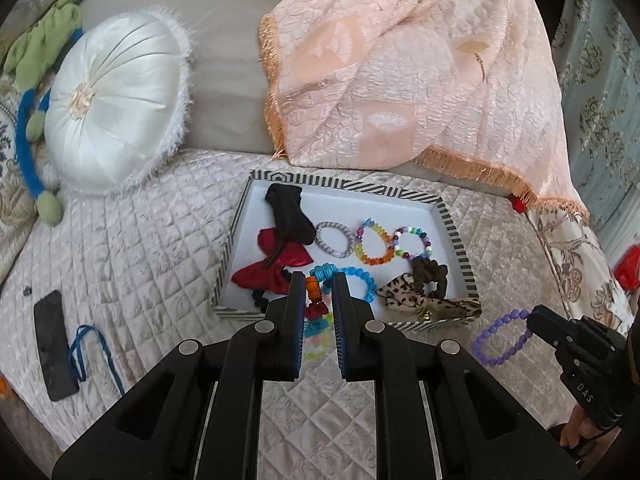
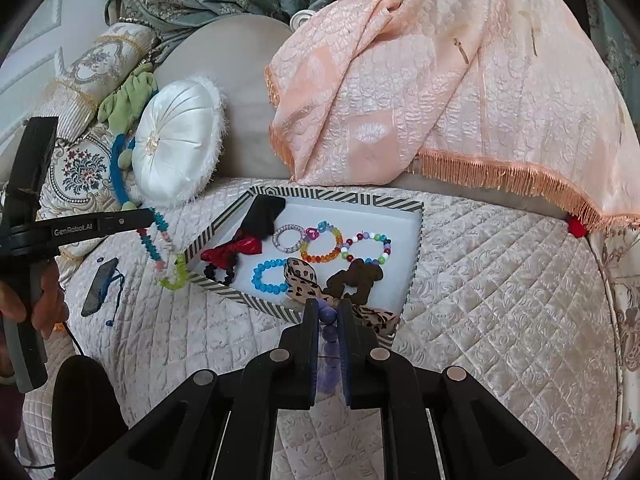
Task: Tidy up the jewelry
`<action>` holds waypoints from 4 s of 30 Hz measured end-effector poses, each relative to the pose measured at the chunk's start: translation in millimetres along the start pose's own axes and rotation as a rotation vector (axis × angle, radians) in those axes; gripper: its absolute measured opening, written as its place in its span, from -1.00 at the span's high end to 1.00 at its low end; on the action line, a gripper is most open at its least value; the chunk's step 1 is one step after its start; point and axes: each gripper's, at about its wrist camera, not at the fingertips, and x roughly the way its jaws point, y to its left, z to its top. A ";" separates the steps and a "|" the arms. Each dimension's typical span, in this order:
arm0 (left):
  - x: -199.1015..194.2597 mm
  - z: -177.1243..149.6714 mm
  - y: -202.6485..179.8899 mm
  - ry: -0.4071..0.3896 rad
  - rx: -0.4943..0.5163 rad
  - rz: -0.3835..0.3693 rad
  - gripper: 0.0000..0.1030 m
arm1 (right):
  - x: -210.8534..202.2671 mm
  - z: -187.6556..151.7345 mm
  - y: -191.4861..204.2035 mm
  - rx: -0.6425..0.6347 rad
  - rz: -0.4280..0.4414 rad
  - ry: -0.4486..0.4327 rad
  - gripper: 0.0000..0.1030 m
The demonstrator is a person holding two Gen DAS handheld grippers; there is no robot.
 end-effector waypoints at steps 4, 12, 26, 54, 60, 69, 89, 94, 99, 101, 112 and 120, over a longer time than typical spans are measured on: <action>3.0 5.4 -8.3 -0.004 0.019 0.002 0.77 | 0.3 4.8 -2.7 0.002 -0.002 -0.006 0.84; 15.6 19.1 -21.8 0.003 0.045 0.002 0.77 | 2.9 17.7 -10.0 0.002 -0.009 -0.018 0.84; 58.2 35.6 -34.7 0.063 0.019 -0.022 0.77 | 24.1 45.6 -15.7 0.007 -0.005 -0.012 0.84; 108.1 54.8 -48.4 0.101 0.020 -0.038 0.77 | 89.9 73.1 -12.0 -0.015 0.022 0.054 0.84; 126.8 56.1 -47.4 0.123 0.008 -0.040 0.77 | 113.1 79.9 -8.7 -0.004 0.049 0.079 0.84; 155.0 45.6 -20.4 0.170 -0.023 0.009 0.77 | 170.9 77.3 -22.5 0.055 0.063 0.157 0.84; 172.5 33.1 -10.1 0.168 -0.010 0.086 0.77 | 218.3 65.3 -41.9 0.067 -0.047 0.197 0.84; 171.3 32.5 -6.4 0.172 -0.014 0.110 0.33 | 211.8 63.4 -42.4 0.069 -0.059 0.189 0.76; 164.1 30.1 -3.8 0.153 -0.025 0.119 -0.02 | 204.5 61.6 -44.0 0.086 -0.057 0.187 0.33; 161.0 29.1 -4.5 0.150 -0.023 0.123 -0.02 | 198.2 60.9 -43.8 0.085 -0.061 0.180 0.33; 138.2 22.6 -13.3 0.116 -0.004 0.150 -0.08 | 162.7 56.7 -37.0 0.125 -0.083 0.135 0.29; 111.9 6.2 -22.6 0.086 0.007 0.159 -0.08 | 130.5 43.7 -19.7 0.136 -0.108 0.096 0.20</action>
